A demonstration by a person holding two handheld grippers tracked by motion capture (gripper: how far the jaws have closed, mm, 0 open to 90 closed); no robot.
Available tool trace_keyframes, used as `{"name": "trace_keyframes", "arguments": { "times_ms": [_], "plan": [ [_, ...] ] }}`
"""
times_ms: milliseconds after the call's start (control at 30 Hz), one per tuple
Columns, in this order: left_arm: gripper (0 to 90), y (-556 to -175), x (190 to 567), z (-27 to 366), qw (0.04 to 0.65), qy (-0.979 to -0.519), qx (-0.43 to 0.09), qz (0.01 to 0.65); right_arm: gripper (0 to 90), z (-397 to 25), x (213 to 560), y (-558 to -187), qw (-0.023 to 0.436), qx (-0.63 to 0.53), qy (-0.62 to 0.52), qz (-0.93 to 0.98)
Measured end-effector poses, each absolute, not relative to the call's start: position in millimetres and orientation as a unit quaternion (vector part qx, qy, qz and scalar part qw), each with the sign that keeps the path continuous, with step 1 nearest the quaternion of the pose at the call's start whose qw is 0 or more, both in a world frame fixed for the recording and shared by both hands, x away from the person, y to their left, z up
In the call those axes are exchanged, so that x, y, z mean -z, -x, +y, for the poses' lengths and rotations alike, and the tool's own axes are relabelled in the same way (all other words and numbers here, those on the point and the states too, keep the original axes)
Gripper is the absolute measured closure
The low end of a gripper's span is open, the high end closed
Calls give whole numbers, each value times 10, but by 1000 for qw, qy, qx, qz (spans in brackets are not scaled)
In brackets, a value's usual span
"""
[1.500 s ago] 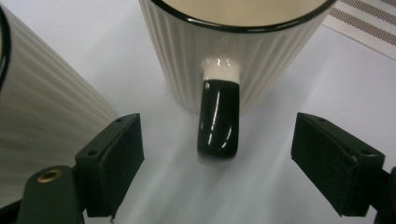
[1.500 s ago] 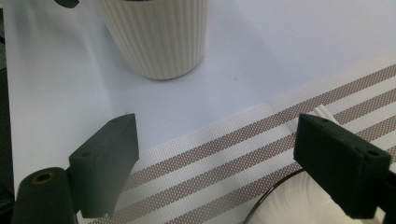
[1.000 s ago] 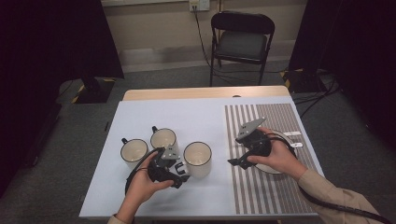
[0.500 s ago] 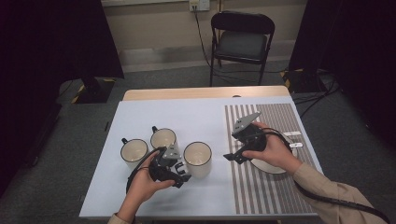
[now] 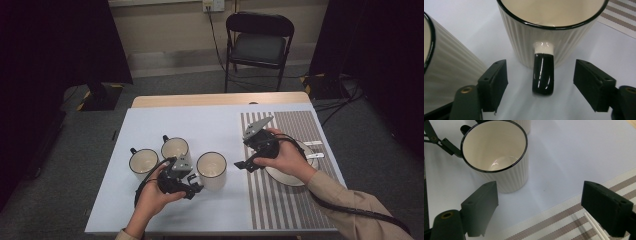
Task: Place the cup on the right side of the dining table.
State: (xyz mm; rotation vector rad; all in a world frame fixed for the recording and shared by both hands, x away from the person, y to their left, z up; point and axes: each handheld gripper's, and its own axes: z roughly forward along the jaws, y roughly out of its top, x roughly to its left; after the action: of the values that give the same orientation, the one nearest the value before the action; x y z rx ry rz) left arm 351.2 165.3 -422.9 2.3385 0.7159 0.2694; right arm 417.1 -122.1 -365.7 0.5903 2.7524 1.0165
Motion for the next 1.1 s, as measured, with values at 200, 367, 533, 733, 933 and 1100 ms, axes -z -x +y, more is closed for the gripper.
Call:
{"name": "trace_keyframes", "arguments": {
  "times_ms": [200, 367, 533, 733, 933, 1100],
  "plan": [
    [337, -3513, 4247, 1663, 332, -896, -96, 280, 139, -1172, 3641, -4197, 71, -342, -198, 916],
    [406, -3509, 4253, 1671, 330, -896, -105, 277, 146, -1109, 3624, -4207, 70, -345, -203, 914],
    [450, -3504, 4241, 1684, 334, -897, -110, 267, 153, -1026, 3630, -4232, 67, -347, -204, 913],
    [485, -3501, 4251, 1702, 328, -900, -115, 264, 155, -942, 3637, -4254, 71, -340, -200, 916],
    [497, -3495, 4264, 1704, 327, -902, -102, 264, 166, -882, 3647, -4268, 67, -340, -202, 916],
    [539, -3488, 4252, 1728, 328, -899, -106, 271, 199, -821, 3659, -4286, 66, -339, -206, 916]
  ]
}}
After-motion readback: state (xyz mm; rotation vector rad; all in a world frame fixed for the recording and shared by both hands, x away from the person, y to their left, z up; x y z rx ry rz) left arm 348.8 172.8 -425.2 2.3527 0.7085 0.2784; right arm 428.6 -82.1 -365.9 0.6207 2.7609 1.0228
